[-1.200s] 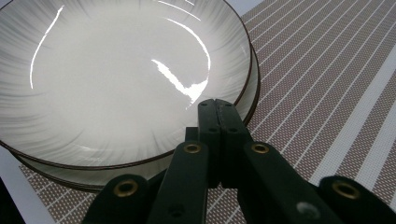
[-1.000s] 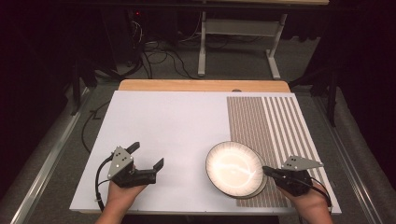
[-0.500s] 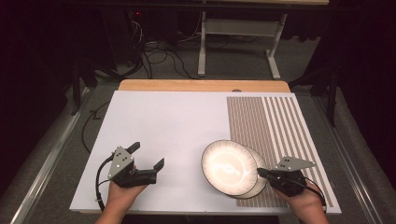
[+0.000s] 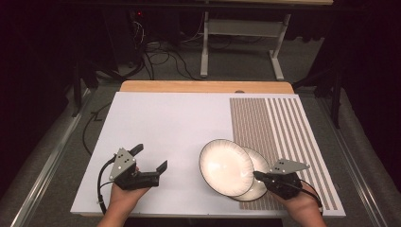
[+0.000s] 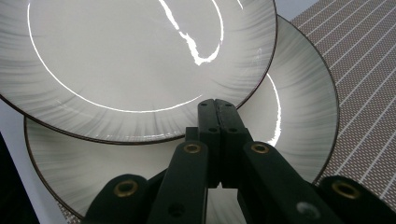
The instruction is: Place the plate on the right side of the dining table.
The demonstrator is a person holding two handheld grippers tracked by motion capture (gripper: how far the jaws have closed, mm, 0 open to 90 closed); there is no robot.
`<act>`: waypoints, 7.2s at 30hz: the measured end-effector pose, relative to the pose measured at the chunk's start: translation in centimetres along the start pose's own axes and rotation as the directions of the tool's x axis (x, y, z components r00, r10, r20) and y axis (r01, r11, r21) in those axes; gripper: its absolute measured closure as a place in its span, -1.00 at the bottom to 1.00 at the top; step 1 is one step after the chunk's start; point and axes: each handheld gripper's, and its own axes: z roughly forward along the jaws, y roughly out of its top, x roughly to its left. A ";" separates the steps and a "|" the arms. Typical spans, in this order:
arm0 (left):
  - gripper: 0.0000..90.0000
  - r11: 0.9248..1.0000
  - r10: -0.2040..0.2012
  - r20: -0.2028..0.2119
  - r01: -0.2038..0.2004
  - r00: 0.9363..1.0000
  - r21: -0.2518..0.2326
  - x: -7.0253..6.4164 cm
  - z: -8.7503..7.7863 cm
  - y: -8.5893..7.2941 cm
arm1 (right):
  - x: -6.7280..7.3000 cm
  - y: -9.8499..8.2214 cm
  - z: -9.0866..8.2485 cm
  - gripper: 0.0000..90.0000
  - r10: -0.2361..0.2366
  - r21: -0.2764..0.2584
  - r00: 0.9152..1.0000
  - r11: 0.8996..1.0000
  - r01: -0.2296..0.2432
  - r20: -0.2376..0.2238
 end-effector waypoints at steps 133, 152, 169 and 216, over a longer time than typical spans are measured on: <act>0.76 0.965 -0.243 0.250 0.207 0.937 0.162 -5.4 6.8 2.1 | -2.8 -1.3 -6.6 -0.25 0.219 -0.347 0.966 0.924 -0.160 0.137; 0.74 0.994 -0.040 0.240 0.015 0.970 0.107 -5.9 6.0 2.8 | -3.0 -1.3 -6.5 -1.00 0.241 -0.403 0.958 0.901 -0.161 0.156; 0.74 0.992 0.006 0.256 -0.038 0.967 0.120 -5.8 5.6 3.0 | -1.4 1.7 -4.5 -0.91 0.176 -0.378 0.981 0.916 -0.135 0.076; 0.74 0.992 0.005 0.258 -0.038 0.966 0.122 -5.5 5.3 2.7 | 0.0 4.9 2.2 0.86 0.247 -0.268 0.962 0.925 -0.271 -0.120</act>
